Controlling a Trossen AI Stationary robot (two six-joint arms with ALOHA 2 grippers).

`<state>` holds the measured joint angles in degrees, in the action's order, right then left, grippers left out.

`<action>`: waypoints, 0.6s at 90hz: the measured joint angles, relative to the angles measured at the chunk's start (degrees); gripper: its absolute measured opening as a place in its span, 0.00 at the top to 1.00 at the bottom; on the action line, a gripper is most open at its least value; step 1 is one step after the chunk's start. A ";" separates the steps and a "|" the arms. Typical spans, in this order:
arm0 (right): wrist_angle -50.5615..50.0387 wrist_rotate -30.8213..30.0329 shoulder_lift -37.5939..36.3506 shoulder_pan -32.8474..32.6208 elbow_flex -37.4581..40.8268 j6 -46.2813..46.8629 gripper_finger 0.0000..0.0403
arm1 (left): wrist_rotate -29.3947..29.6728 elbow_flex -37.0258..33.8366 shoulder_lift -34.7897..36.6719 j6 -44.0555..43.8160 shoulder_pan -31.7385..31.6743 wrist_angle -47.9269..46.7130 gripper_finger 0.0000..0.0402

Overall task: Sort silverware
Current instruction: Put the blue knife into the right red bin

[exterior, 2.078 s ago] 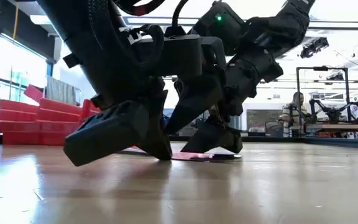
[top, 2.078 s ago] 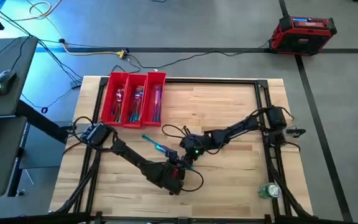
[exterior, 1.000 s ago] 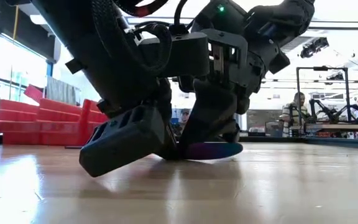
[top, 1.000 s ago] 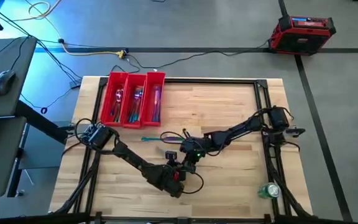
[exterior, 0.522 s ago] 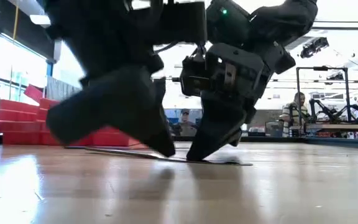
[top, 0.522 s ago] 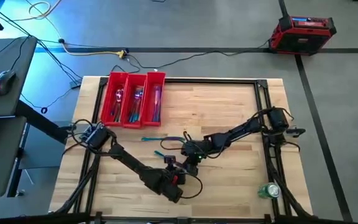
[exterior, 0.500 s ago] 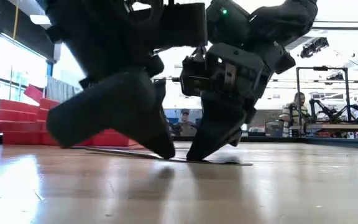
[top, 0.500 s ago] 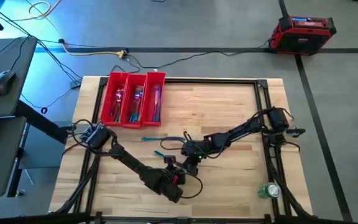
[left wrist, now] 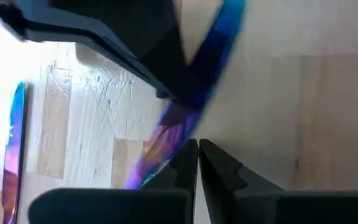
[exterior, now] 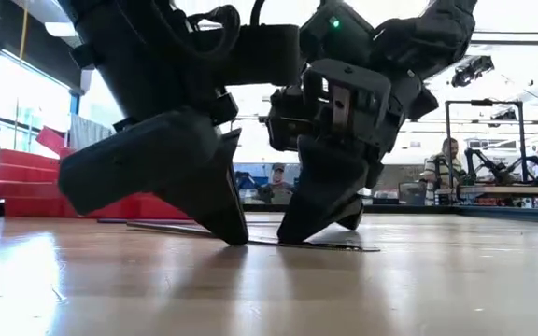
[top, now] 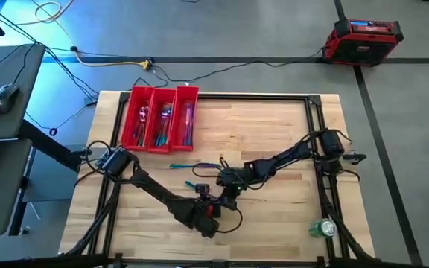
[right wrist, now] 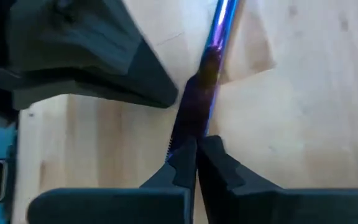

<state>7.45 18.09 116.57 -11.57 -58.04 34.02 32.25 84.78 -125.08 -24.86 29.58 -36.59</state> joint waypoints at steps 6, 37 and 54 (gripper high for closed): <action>0.86 1.57 -0.04 0.32 0.04 1.00 0.97 | -0.15 -0.43 0.02 -0.11 0.02 1.00 1.00; 0.91 3.25 -2.31 0.99 0.09 4.49 0.61 | -0.25 -0.58 -0.19 -2.17 1.51 1.85 1.00; -1.46 4.42 -2.59 1.18 -0.02 6.05 0.54 | -0.83 0.96 -0.38 -3.97 2.66 1.09 1.00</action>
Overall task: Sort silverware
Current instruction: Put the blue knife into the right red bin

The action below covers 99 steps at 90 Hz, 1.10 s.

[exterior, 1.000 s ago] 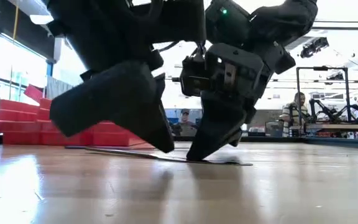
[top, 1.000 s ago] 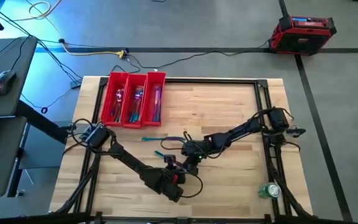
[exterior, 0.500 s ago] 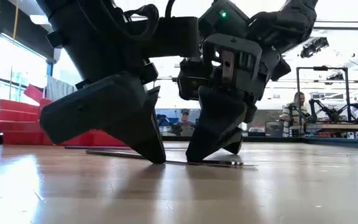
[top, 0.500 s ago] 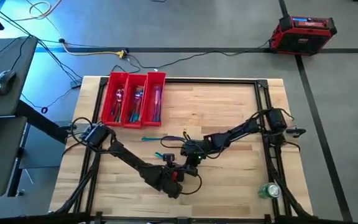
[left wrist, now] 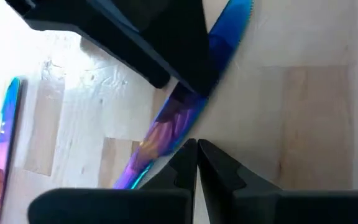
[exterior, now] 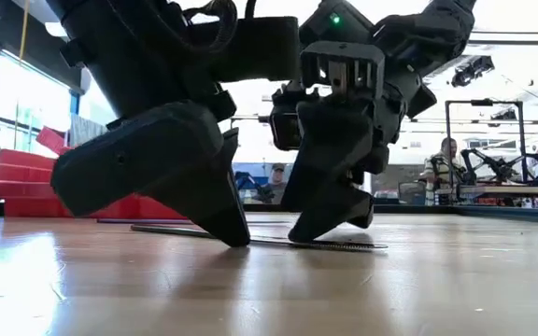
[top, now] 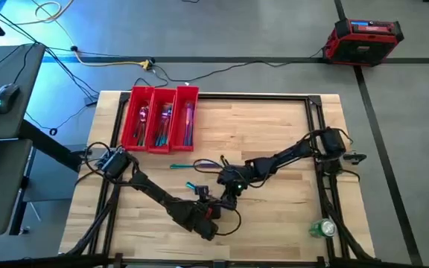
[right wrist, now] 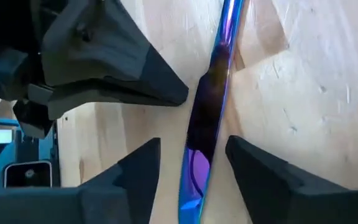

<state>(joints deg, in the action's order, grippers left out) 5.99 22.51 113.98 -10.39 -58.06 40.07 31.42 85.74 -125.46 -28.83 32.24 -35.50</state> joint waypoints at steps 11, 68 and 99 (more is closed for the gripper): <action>-0.23 0.44 -0.05 -0.13 0.00 0.06 0.54 | -1.81 0.05 -0.37 0.56 0.21 2.71 1.00; 6.37 0.90 3.00 -1.20 0.04 1.97 0.56 | -5.43 -8.45 0.08 6.81 -4.72 17.66 1.00; 12.28 1.84 3.18 -1.99 0.09 2.65 0.56 | -5.65 -10.63 0.23 6.65 -5.13 21.10 1.00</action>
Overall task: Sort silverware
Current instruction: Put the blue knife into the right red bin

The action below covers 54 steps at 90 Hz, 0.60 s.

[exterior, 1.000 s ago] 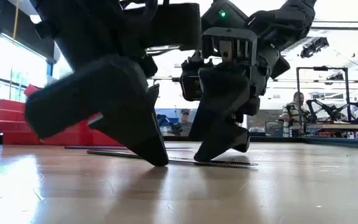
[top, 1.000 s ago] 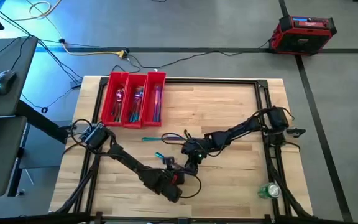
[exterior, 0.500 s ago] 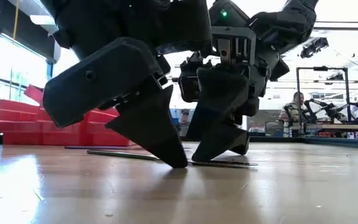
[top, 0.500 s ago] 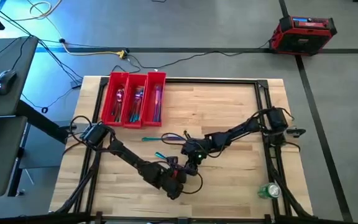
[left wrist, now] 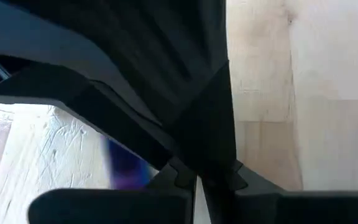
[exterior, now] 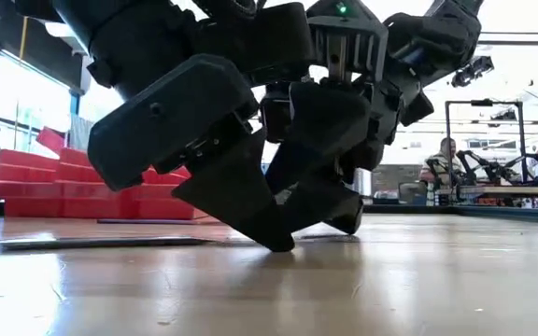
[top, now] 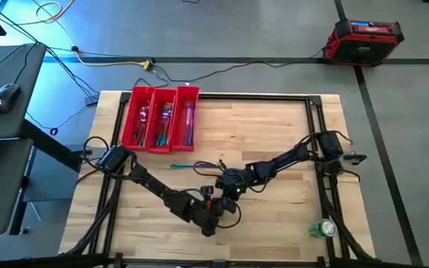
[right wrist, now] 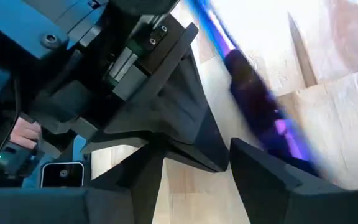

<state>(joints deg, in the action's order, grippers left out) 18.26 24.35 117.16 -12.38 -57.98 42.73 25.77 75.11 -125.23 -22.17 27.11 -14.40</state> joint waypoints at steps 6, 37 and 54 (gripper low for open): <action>-0.18 -0.04 -0.34 0.66 -0.02 -0.63 0.56 | -0.10 0.22 0.29 -0.08 0.09 -0.51 1.00; -4.80 -2.20 -4.28 6.47 -0.15 -4.85 0.56 | -0.84 3.30 3.61 -6.75 3.82 -9.29 1.00; -6.25 -1.82 -4.26 10.96 -0.09 -7.94 0.56 | -2.87 3.37 5.57 -14.91 5.93 -18.71 1.00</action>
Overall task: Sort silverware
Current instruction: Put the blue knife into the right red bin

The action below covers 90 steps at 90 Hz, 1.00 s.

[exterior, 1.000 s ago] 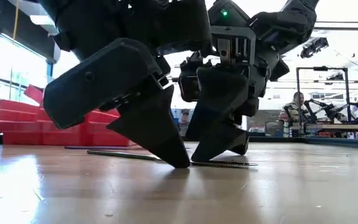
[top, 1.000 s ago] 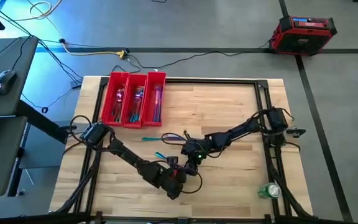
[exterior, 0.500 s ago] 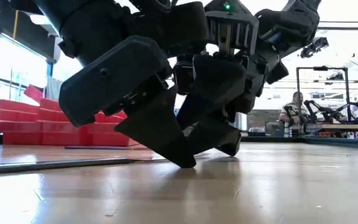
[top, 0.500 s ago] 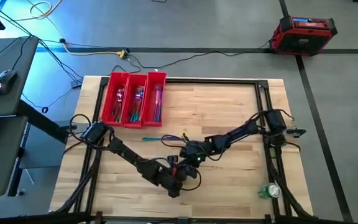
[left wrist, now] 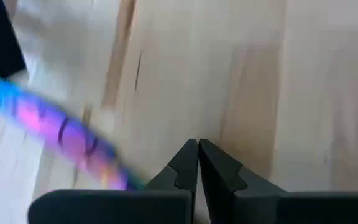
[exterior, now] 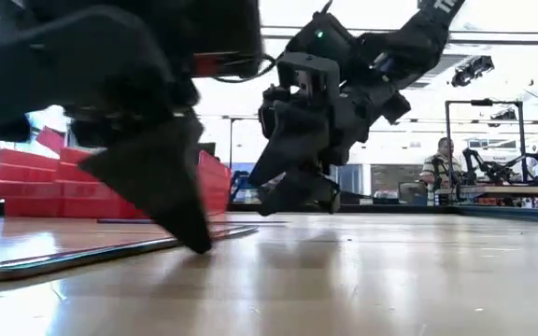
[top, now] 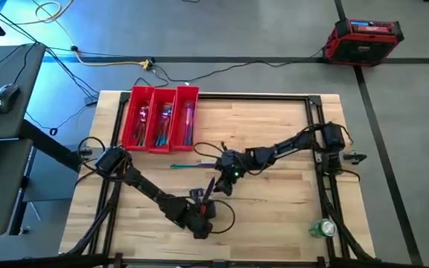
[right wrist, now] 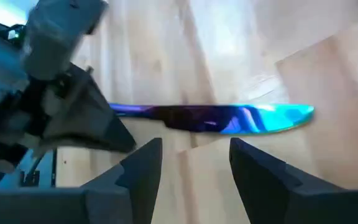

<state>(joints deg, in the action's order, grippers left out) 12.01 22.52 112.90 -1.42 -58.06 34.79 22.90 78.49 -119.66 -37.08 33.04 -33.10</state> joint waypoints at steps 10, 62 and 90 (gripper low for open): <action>0.74 0.53 -0.04 2.27 -0.04 -1.60 0.56 | 0.08 0.13 0.16 -3.02 1.07 -4.60 1.00; 4.81 4.52 -0.15 -1.24 -0.04 -8.19 0.56 | -2.98 2.04 5.71 -11.33 5.69 -16.50 1.00; 5.58 4.52 -0.20 -1.21 -0.04 -8.28 0.56 | -9.62 -6.36 6.40 -18.69 7.47 -6.17 1.00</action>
<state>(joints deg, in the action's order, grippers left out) 17.59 27.05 112.71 -2.63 -58.11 26.50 13.28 72.13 -113.26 -55.77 40.51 -39.28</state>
